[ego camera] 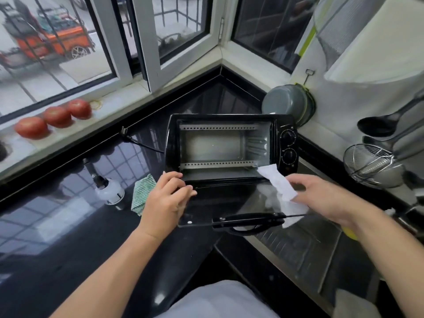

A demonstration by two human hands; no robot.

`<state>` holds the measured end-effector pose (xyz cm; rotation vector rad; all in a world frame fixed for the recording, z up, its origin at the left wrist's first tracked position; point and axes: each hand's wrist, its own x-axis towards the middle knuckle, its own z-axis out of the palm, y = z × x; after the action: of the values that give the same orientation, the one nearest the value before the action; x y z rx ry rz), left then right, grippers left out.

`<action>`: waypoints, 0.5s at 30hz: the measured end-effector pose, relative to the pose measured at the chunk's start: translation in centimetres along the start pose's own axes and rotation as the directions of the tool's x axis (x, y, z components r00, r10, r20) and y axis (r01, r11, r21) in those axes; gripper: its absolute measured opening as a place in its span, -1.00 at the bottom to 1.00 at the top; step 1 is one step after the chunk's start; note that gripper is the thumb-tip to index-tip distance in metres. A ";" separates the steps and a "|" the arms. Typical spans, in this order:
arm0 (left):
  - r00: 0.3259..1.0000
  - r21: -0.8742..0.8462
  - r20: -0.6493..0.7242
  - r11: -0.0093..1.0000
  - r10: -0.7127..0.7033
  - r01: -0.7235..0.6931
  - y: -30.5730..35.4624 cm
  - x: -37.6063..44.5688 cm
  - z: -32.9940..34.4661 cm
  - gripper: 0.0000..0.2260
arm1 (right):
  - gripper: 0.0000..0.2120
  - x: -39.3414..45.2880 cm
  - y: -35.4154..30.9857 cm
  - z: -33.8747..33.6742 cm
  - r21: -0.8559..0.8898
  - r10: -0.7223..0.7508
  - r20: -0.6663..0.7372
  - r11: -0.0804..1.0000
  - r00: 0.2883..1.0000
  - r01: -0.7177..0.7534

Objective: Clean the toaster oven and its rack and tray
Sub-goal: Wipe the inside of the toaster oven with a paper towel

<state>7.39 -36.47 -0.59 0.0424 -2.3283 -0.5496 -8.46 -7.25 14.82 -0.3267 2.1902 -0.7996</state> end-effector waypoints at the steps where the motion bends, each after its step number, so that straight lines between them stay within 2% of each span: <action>1: 1.000 -0.003 0.001 1.000 0.008 -0.008 0.0 -0.1 0.0 -0.87 | -0.69 0.8 -0.4 0.4 -0.021 -0.008 0.016 1.000 1.000 0.008; 4: 1.000 0.009 0.012 1.000 0.003 -0.003 0.0 -0.4 0.0 -0.85 | -0.78 3.2 -0.9 1.4 -0.259 -0.047 -0.057 0.965 0.997 0.031; 6: 1.000 0.011 0.018 1.000 -0.011 0.011 -0.1 -0.5 0.1 -0.83 | -0.71 3.1 -0.3 1.3 -0.474 -0.088 -0.072 0.880 0.994 0.043; 8: 1.000 0.009 0.031 1.000 0.006 -0.006 -0.2 -0.8 0.1 -0.80 | -0.72 0.9 -0.1 -0.3 -0.617 -0.068 -0.026 0.786 0.997 0.038; 10: 0.997 0.012 0.066 0.999 0.041 -0.042 -0.3 -1.2 -0.2 -0.78 | -0.68 -1.6 -0.7 -2.5 -0.684 0.019 0.062 0.729 0.998 0.029; 12: 0.989 0.017 0.114 0.995 0.098 -0.100 -0.7 -1.5 -0.7 -0.78 | -0.69 -2.0 -2.0 -3.7 -0.636 0.009 0.069 0.771 0.998 0.037; 13: 0.981 0.022 0.140 0.991 0.131 -0.135 -0.9 -1.6 -0.9 -0.78 | -0.73 -1.2 -2.6 -3.8 -0.537 -0.085 -0.009 0.841 0.996 0.067; 15: 0.968 0.041 0.176 0.981 0.179 -0.189 -1.1 -1.6 -1.2 -0.74 | -0.80 1.6 -4.4 -3.2 -0.313 -0.267 -0.246 0.932 0.932 0.184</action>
<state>9.23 -37.60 -1.33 -0.2006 -2.4823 -0.4063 -12.01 -9.90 18.34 -0.6573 2.5813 -0.6846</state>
